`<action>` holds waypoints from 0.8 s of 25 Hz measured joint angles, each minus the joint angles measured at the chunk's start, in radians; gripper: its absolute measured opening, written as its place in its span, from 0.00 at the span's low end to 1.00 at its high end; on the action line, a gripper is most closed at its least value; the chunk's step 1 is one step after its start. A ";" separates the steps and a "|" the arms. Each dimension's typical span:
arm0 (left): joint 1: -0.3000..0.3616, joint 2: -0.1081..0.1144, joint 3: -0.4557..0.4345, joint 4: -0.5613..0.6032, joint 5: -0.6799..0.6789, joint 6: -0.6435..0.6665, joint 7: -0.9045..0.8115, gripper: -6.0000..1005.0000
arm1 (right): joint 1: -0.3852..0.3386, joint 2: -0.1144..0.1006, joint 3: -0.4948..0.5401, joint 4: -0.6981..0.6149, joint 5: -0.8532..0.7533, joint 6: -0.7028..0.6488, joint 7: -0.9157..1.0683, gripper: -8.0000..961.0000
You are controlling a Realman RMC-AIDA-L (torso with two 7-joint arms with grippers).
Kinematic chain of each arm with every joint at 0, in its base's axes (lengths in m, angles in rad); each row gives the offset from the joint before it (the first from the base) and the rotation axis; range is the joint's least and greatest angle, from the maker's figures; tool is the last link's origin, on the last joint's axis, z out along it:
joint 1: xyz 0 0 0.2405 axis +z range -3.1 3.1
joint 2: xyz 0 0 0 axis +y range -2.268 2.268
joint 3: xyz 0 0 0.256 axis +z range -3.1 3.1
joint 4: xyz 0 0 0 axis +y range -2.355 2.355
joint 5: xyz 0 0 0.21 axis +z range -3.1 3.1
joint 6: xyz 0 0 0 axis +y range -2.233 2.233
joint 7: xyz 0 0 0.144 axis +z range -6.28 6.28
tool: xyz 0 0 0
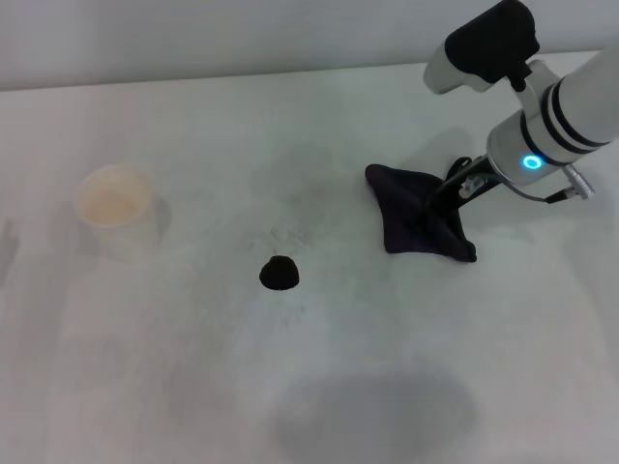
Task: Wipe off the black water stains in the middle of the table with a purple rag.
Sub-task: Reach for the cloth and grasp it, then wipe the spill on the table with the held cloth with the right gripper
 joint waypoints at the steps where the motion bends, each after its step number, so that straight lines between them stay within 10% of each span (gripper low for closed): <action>1: 0.000 0.000 0.000 0.000 0.000 0.001 0.000 0.89 | 0.003 0.000 -0.008 0.007 -0.002 -0.012 0.002 0.57; 11: 0.001 0.000 -0.001 0.006 -0.003 0.024 -0.004 0.89 | 0.006 0.000 -0.028 0.007 -0.010 -0.031 0.005 0.49; 20: -0.001 0.000 -0.002 0.008 -0.004 0.024 -0.005 0.89 | 0.013 0.003 -0.029 -0.025 0.008 -0.005 0.006 0.11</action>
